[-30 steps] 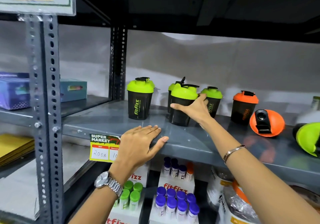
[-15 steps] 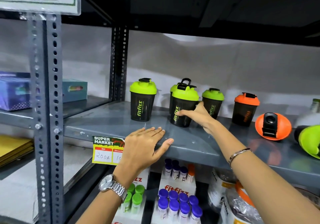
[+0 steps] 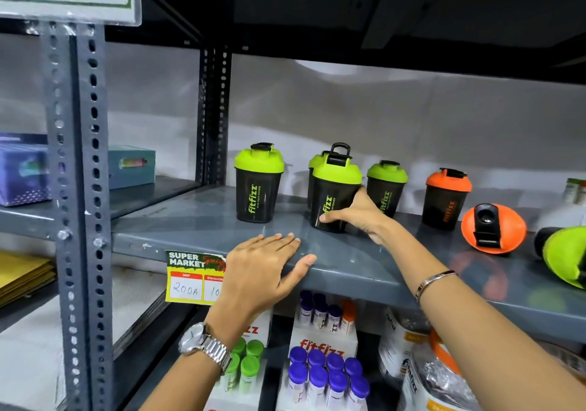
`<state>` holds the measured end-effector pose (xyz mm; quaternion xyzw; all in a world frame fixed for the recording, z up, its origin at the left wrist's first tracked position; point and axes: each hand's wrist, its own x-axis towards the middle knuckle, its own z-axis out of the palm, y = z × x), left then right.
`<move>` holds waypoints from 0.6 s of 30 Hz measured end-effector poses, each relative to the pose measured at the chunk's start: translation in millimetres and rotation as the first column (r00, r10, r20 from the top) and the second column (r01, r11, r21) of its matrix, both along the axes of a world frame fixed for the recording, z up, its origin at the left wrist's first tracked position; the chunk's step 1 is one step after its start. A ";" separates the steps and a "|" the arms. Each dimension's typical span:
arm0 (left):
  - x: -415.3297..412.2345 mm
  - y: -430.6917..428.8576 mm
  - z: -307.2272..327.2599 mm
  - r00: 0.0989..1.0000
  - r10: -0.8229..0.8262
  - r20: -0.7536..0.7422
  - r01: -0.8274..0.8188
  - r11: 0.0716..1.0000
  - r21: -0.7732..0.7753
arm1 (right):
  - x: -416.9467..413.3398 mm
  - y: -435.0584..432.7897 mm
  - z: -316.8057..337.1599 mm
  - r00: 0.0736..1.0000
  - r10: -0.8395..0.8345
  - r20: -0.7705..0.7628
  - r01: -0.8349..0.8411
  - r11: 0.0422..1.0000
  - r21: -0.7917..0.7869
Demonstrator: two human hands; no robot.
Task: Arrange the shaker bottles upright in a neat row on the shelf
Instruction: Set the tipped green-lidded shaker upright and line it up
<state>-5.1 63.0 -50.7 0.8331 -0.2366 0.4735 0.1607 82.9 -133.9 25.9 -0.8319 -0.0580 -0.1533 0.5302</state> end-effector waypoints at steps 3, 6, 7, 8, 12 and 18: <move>0.2 0.4 0.2 1.000 -0.002 -0.005 0.002 1.000 0.000 | -0.5 -0.5 -0.7 1.000 0.004 -0.006 -0.004 1.000 0.003; 0.3 0.1 0.6 1.000 -0.001 -0.004 0.001 1.000 0.003 | -1.6 -0.9 -0.4 0.999 0.014 -0.030 -0.014 1.000 -0.012; 0.1 -0.1 0.7 1.000 -0.001 -0.004 0.001 1.000 0.004 | -2.0 -1.7 -0.1 0.999 0.015 -0.034 -0.015 1.000 -0.019; 0.0 0.1 0.3 1.000 0.000 -0.002 0.000 1.000 0.003 | -2.0 -2.1 0.4 0.999 0.014 -0.037 -0.015 1.000 -0.021; 0.2 1.5 0.5 1.000 0.010 -0.006 -0.010 1.000 0.004 | -3.1 -2.7 1.9 0.999 0.030 -0.045 -0.031 0.999 -0.018; -0.4 -0.5 0.3 1.000 0.002 0.018 -0.002 1.000 0.019 | -24.7 -27.3 13.8 1.000 -0.006 0.008 0.006 0.999 -0.053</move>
